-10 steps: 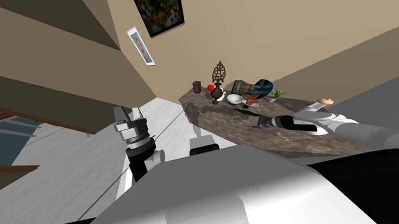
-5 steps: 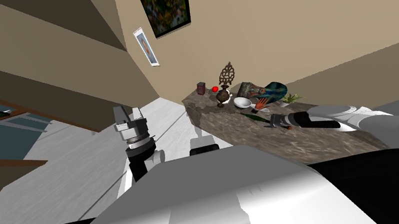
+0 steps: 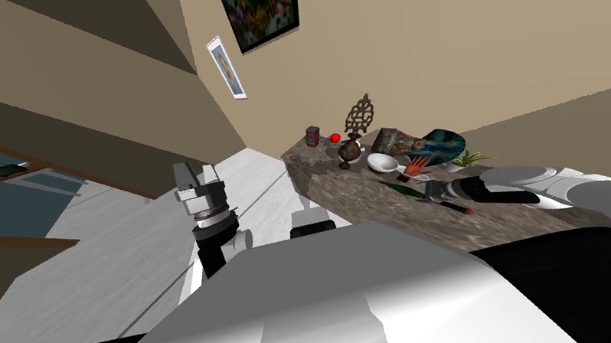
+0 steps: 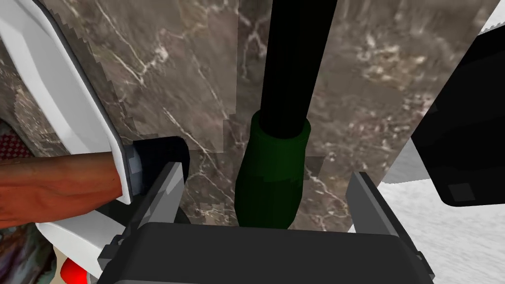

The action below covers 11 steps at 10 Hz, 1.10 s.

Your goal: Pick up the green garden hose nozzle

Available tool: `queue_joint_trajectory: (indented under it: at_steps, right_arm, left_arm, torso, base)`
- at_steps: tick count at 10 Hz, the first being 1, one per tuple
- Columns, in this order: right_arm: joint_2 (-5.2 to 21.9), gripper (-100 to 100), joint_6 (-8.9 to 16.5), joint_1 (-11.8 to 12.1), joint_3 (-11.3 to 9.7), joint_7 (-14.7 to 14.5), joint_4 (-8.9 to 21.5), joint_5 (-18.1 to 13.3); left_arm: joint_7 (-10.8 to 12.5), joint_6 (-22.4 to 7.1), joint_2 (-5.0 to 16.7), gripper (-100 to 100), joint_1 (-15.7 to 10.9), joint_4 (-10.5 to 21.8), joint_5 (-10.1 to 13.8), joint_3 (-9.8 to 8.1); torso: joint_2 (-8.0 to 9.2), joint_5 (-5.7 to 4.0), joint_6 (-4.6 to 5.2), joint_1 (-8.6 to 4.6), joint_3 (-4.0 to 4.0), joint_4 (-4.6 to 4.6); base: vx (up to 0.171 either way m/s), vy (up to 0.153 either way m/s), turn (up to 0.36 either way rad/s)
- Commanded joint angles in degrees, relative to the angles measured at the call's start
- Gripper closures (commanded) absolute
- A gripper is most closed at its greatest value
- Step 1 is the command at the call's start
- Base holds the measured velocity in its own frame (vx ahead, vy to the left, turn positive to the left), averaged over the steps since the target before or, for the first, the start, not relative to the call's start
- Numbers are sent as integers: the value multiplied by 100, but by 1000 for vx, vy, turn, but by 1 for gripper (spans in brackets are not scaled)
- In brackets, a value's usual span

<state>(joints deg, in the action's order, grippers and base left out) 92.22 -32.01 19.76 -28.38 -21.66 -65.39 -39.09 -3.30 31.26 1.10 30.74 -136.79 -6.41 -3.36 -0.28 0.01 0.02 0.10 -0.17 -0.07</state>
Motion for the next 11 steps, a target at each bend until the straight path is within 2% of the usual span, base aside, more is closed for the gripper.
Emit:
queue_joint_trajectory:
  at_steps: [1, 2, 3, 5, 6, 7, 11]
  right_arm:
    - [0, -100, 0, 0, 0, 0, 0, 0]
    - [-3, 0, -4, 1, -10, 3, 10, -5]
    - [-173, -100, 88, 3, -43, -46, 73, -41]
    - [-343, -100, 179, 5, -77, -94, 137, -77]
    - [-287, -100, 138, -50, -98, -41, 119, -100]
    - [-298, 100, 152, -57, -107, -36, 122, -108]
    - [-300, 100, 150, -55, -107, -34, 121, -107]
  left_arm:
    - [0, 0, 0, 0, 0, 0, 0, 0]
    - [0, 0, 0, 0, 0, 0, 0, 0]
    - [0, 0, 0, 0, -1, 0, 0, 0]
    - [0, 0, 0, 0, -1, 0, 0, 0]
    - [0, 0, 0, 0, -1, 0, 0, 0]
    - [0, 0, 0, 0, -1, 0, 0, 0]
    - [0, 0, 0, 0, -1, 0, 0, 0]
  torso:
    - [0, 0, 0, 0, 0, 0]
    - [14, 0, 1, -2, 8, 3]
    - [27, 0, 2, -4, 15, 6]
    - [26, -4, 1, -15, 15, 6]
    - [25, -5, 1, -18, 14, 6]
    - [29, -2, 2, -13, 17, 7]
    - [35, 1, 1, -5, 21, 9]
  base:
    - [40, 6, 10]
    - [7, 1, 0]
    - [21, -13, 72]
    - [29, -27, 63]
    - [13, -15, 14]
    - [0, 0, 0]
    - [0, 0, 0]
